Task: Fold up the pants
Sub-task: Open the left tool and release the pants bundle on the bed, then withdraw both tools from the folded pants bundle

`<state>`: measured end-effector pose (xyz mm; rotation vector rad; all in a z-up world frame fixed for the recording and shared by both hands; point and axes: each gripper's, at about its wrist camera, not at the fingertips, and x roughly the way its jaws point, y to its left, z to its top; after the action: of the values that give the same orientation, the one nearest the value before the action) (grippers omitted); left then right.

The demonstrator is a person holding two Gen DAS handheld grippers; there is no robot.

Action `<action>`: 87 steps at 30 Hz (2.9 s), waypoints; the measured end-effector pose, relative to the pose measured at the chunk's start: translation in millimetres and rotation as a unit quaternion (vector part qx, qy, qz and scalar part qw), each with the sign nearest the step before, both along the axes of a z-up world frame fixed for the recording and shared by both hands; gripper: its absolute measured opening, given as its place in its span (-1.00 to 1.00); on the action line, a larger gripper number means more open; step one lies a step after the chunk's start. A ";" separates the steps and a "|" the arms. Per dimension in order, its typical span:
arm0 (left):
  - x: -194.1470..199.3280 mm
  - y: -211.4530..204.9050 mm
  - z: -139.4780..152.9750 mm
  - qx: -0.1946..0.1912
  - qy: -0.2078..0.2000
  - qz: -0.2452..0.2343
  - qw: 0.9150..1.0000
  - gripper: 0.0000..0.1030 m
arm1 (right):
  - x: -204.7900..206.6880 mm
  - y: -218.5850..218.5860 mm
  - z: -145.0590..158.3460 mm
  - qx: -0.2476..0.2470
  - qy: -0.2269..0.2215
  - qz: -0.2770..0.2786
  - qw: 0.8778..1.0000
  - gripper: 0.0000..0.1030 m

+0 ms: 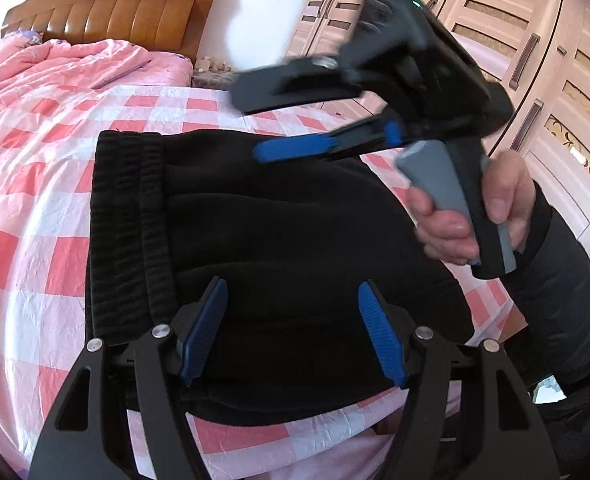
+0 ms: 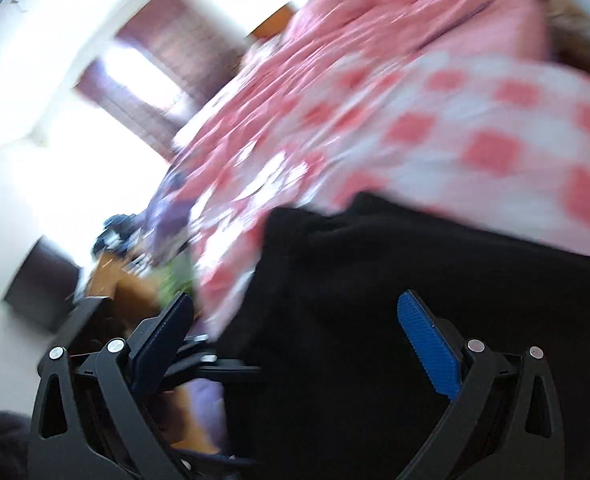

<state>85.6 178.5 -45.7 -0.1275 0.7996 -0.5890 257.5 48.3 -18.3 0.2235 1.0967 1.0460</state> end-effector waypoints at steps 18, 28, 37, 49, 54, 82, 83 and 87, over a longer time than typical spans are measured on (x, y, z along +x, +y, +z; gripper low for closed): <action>-4.4 -17.1 -0.2 0.050 -0.010 0.018 0.999 0.31 | 32.1 26.0 -11.6 -0.001 0.019 -0.018 1.000 0.92; -5.5 -16.4 1.7 0.050 -0.007 0.016 0.999 0.31 | 22.6 -6.0 18.7 0.015 -0.034 -0.089 0.995 0.92; -3.8 -21.1 0.5 0.062 -0.010 0.025 0.998 0.32 | -78.5 -90.5 9.7 -0.204 -0.167 -0.223 0.938 0.92; -3.3 -33.1 3.7 0.104 -0.008 0.043 0.994 0.33 | -145.0 -123.9 -0.7 -0.212 -0.205 -0.241 0.925 0.92; -2.2 -36.9 2.1 0.109 -0.015 0.049 0.993 0.39 | -170.9 -123.8 -26.7 -0.202 -0.209 -0.230 0.929 0.91; -6.7 44.0 -19.2 0.032 0.036 0.145 0.988 0.48 | -202.3 -92.4 -61.4 -0.265 -0.246 -0.212 0.908 0.63; -2.6 41.7 -18.7 0.030 0.034 0.145 0.988 0.46 | -199.9 -93.2 -60.2 -0.267 -0.247 -0.215 0.906 0.61; 25.2 24.7 -14.4 0.038 0.027 0.142 0.989 0.42 | -172.9 -103.7 -52.5 -0.279 -0.254 -0.236 0.896 0.59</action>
<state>110.8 203.2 -60.1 -0.1840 0.8381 -0.2857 84.6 -55.3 -70.8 -0.2343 0.7628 0.2906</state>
